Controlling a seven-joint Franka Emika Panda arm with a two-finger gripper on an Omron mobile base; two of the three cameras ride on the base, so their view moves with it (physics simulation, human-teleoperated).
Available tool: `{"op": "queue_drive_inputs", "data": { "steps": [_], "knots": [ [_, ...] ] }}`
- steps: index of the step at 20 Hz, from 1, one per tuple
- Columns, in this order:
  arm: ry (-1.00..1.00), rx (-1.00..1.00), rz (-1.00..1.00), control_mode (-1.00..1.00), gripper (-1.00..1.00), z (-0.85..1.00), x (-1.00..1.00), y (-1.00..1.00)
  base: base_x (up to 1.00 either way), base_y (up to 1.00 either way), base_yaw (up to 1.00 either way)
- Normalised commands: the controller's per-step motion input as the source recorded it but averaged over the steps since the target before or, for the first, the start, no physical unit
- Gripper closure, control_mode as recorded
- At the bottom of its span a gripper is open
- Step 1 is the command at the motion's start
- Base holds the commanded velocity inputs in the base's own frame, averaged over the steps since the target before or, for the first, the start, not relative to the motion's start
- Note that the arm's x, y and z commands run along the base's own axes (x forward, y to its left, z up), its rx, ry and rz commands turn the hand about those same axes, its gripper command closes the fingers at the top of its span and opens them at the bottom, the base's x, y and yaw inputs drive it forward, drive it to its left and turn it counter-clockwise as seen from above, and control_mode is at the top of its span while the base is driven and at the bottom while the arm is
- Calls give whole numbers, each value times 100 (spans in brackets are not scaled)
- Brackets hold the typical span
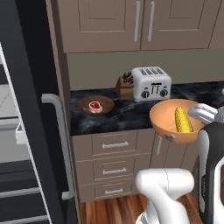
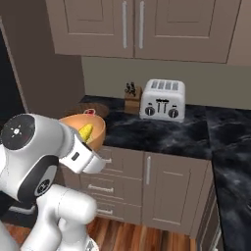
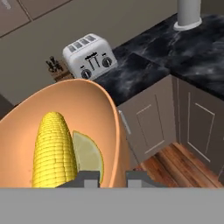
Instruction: Place the bowl with the lemon wedge and corn on the second highest shelf of the fridge. Place the bowl with the steaks on the top shelf of the fridge.
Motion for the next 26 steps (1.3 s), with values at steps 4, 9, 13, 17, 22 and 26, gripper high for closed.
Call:
{"op": "queue_drive_inputs", "data": {
  "steps": [4,9,13,17,22,26],
  "knots": [
    [0,0,0,100,100,0,0,0,-64,100,29],
    [0,0,0,100,100,0,0,0,-99,82,31],
    [0,0,0,100,100,0,0,0,-79,95,23],
    [0,0,0,100,100,0,0,0,-13,100,7],
    [0,0,0,100,100,0,0,0,51,99,-21],
    [0,0,0,100,100,0,0,0,69,61,-26]
  ]
}}
